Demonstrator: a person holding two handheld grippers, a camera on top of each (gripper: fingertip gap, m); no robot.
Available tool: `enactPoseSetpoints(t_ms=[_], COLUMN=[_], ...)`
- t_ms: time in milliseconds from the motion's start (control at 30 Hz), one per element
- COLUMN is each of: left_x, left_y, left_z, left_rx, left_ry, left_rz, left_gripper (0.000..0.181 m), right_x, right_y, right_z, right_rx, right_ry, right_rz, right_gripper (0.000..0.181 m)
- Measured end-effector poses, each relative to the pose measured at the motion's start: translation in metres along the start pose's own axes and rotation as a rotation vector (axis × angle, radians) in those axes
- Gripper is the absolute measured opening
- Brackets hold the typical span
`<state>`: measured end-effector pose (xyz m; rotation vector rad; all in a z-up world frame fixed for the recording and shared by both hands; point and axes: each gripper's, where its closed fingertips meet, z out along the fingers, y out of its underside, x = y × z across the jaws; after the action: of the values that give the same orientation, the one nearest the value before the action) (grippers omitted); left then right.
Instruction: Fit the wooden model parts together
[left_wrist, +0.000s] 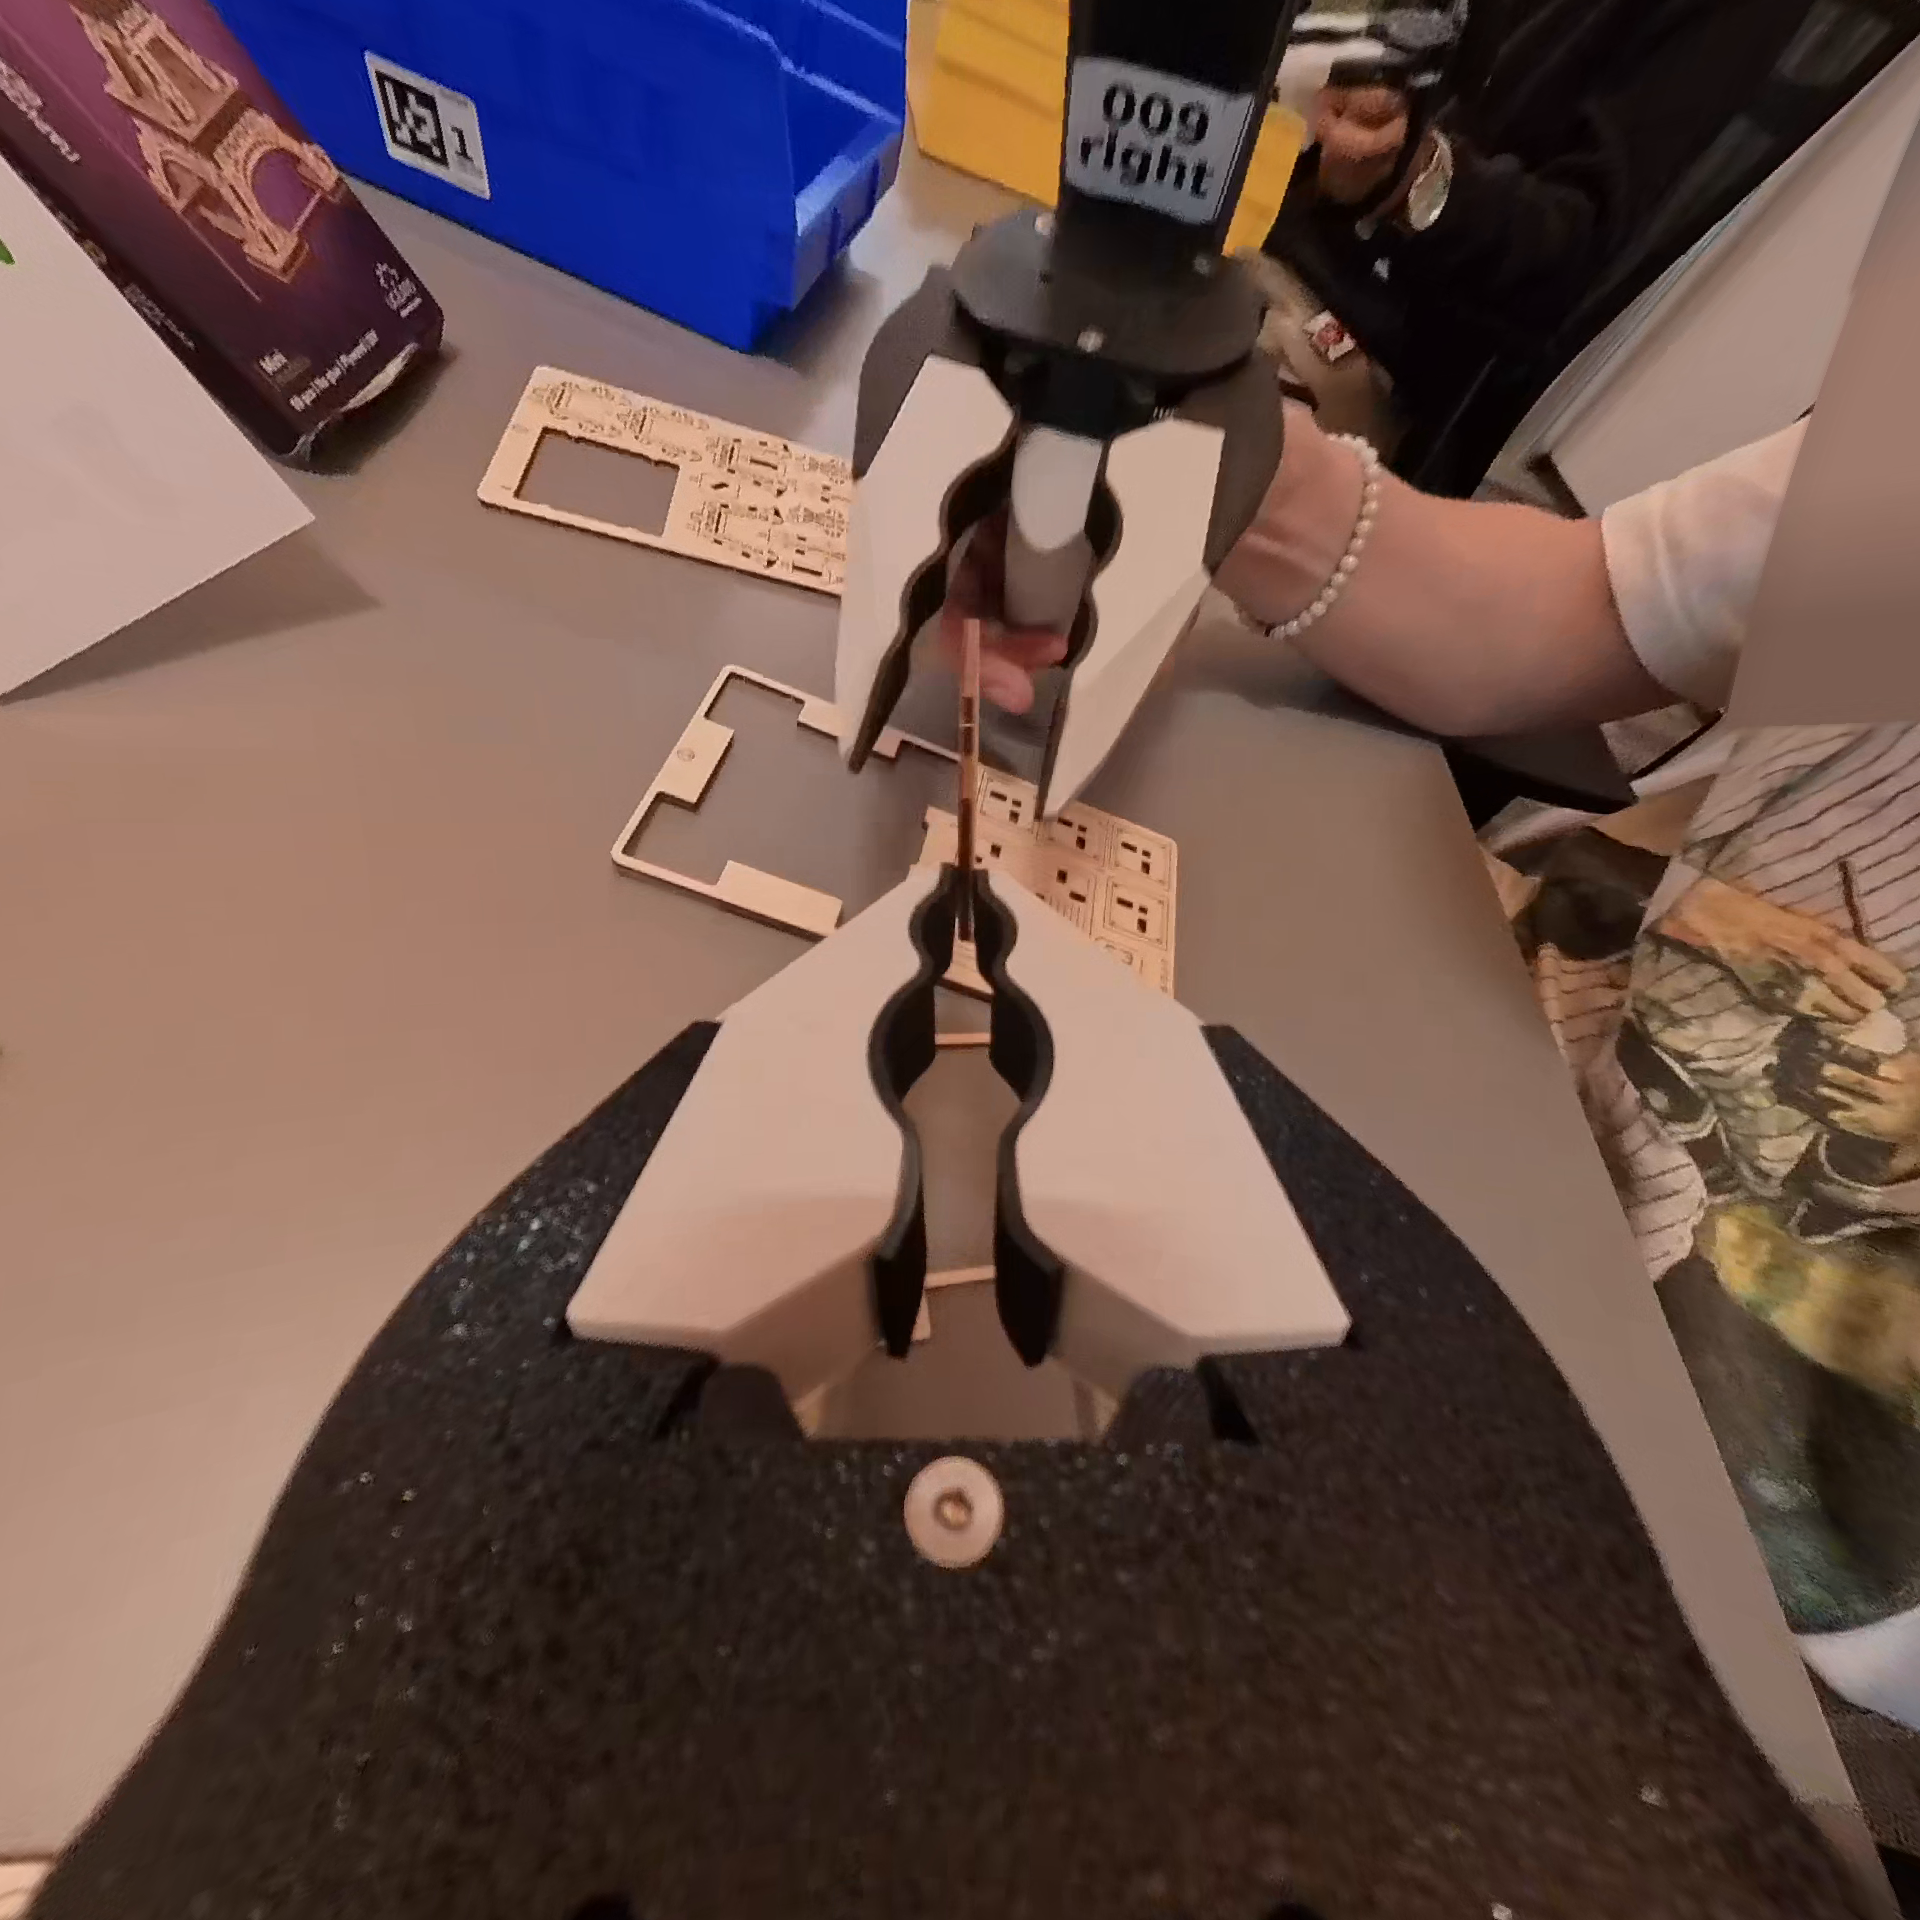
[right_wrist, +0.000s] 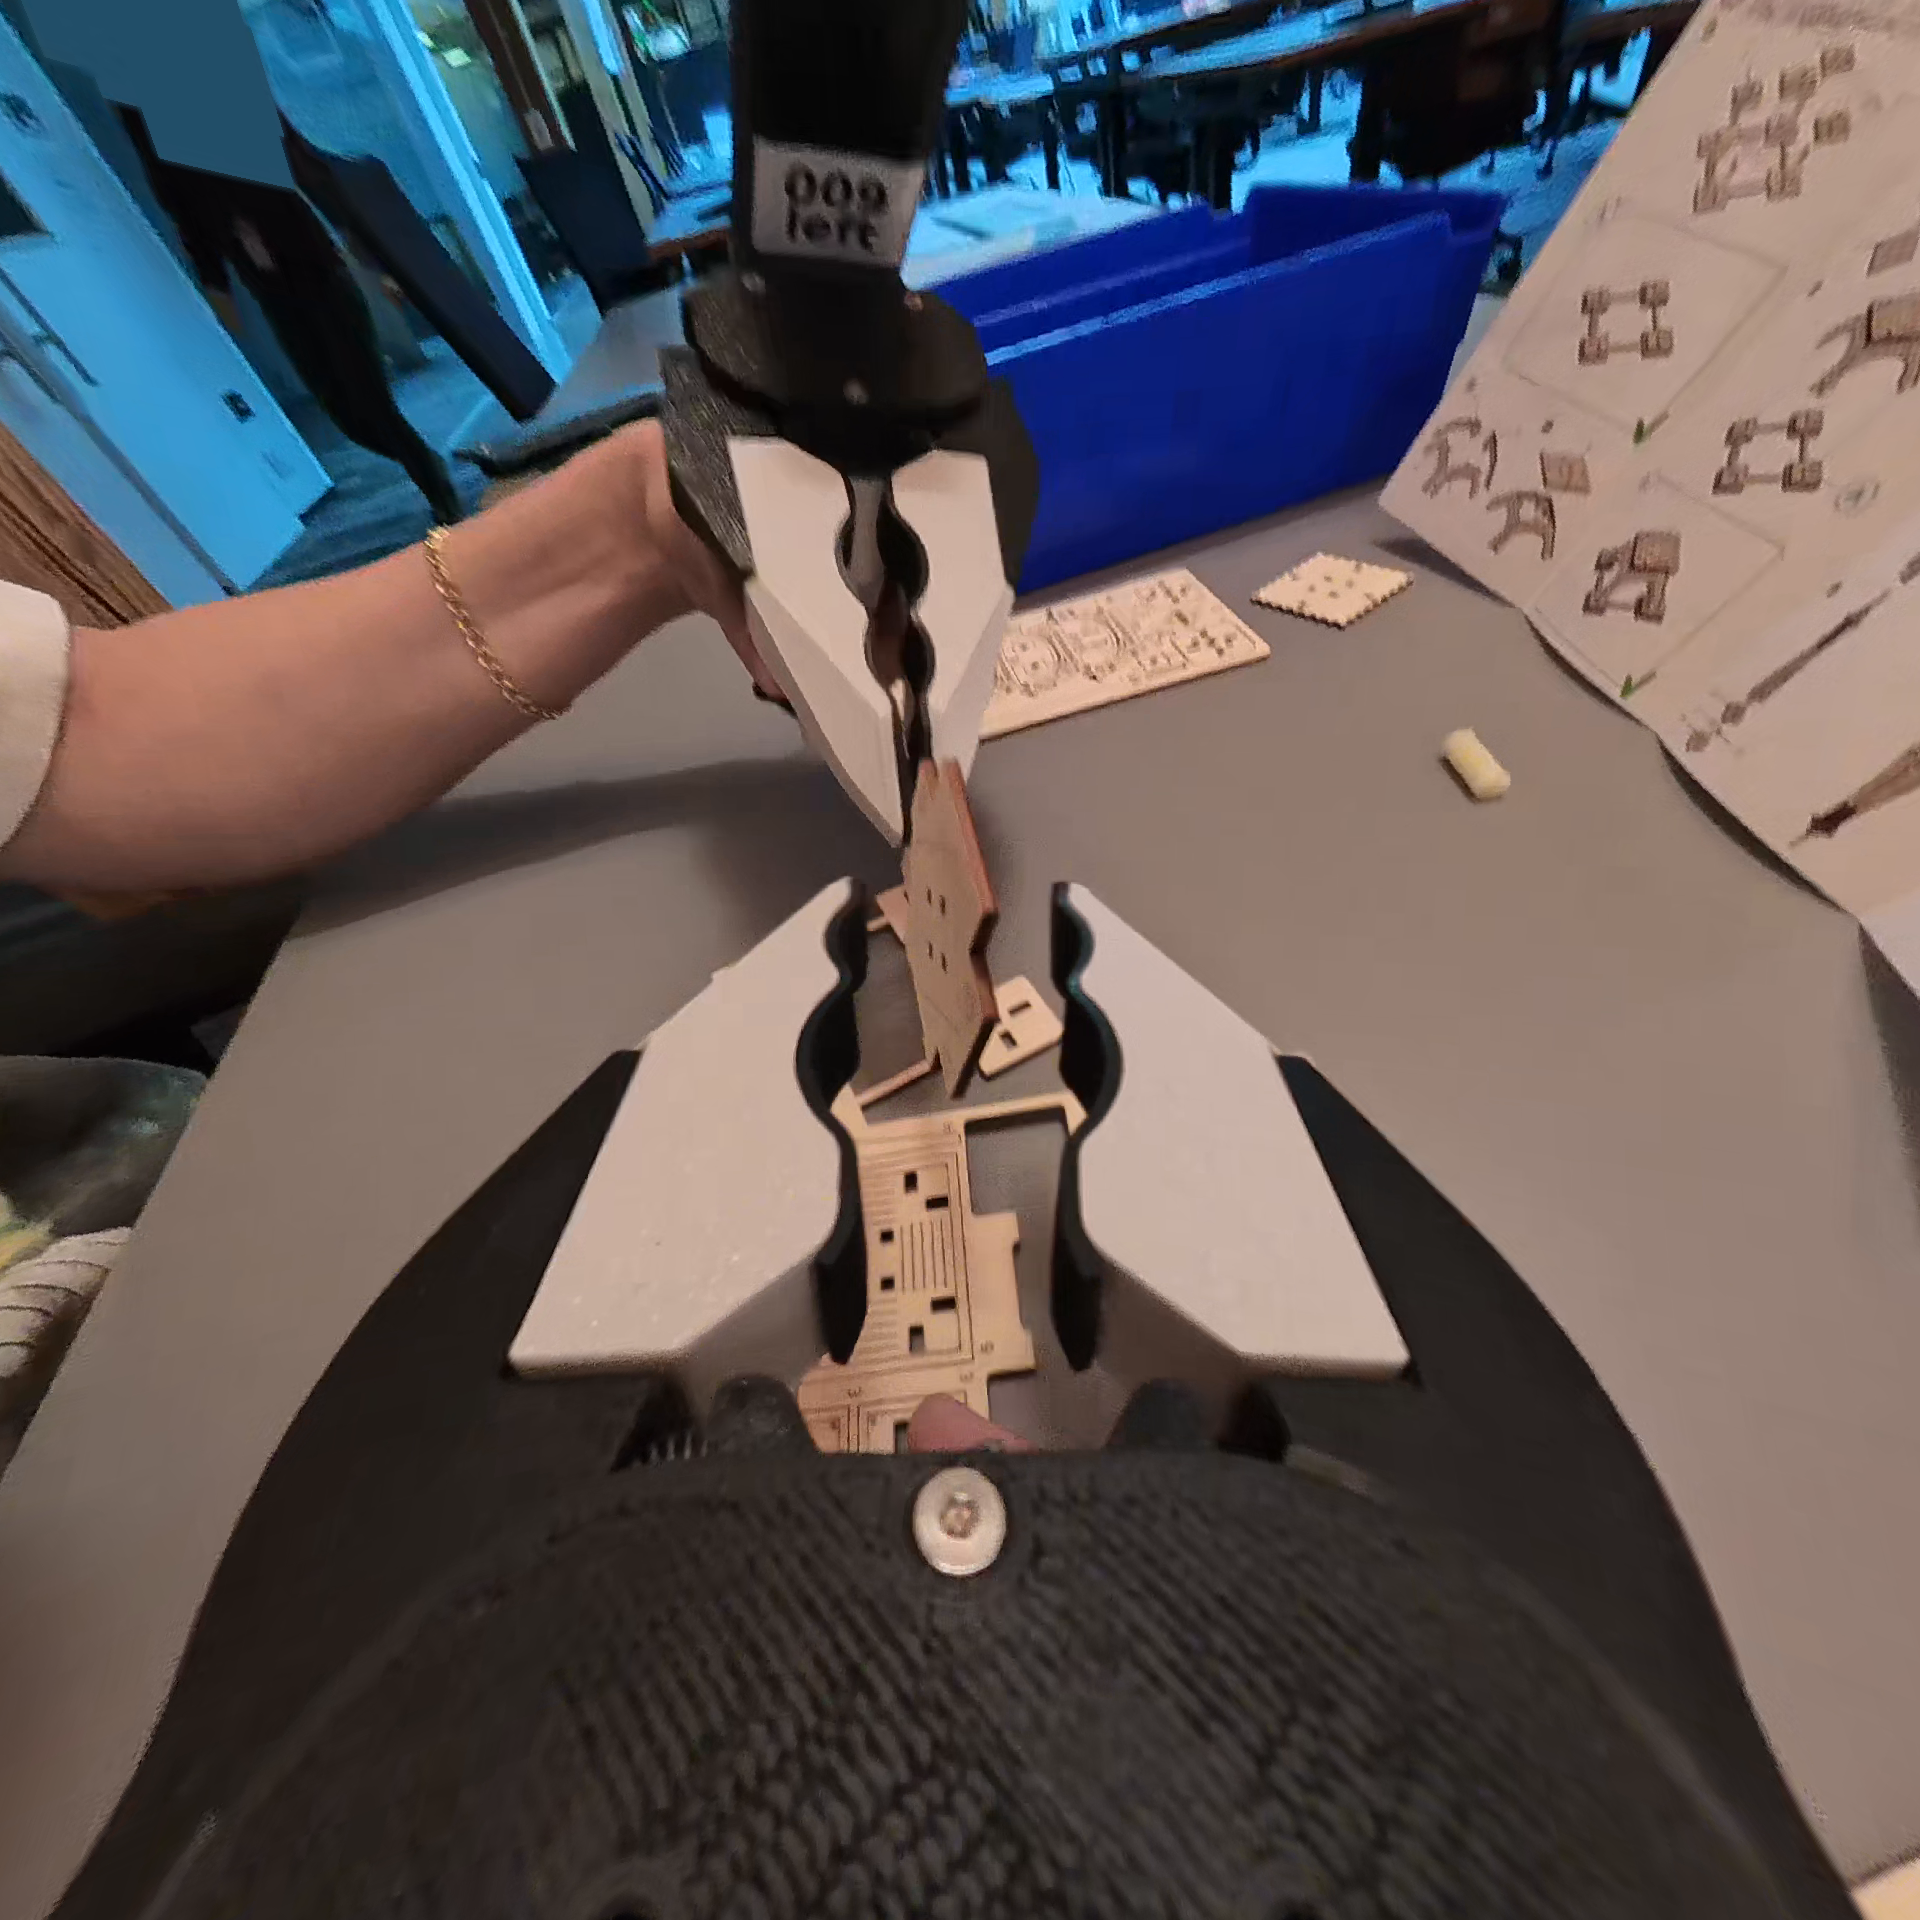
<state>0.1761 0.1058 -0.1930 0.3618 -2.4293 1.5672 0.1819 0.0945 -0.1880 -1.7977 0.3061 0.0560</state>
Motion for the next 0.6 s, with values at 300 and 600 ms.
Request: enactPoseSetpoints(t_ms=[300, 600], left_x=[-0.008, -0.019], left_y=[0.000, -0.012], left_z=[0.000, -0.012], left_rx=[0.057, 0.334], left_ry=[-0.081, -0.342], left_rz=[0.016, 0.078], left_gripper=[0.006, 0.019], right_x=[-0.004, 0.001], right_y=[0.010, 0.006], right_z=[0.007, 0.013], right_rx=[-0.023, 0.003], right_ry=[-0.015, 0.086], right_rz=[0.000, -0.036], right_gripper=[0.001, 0.000])
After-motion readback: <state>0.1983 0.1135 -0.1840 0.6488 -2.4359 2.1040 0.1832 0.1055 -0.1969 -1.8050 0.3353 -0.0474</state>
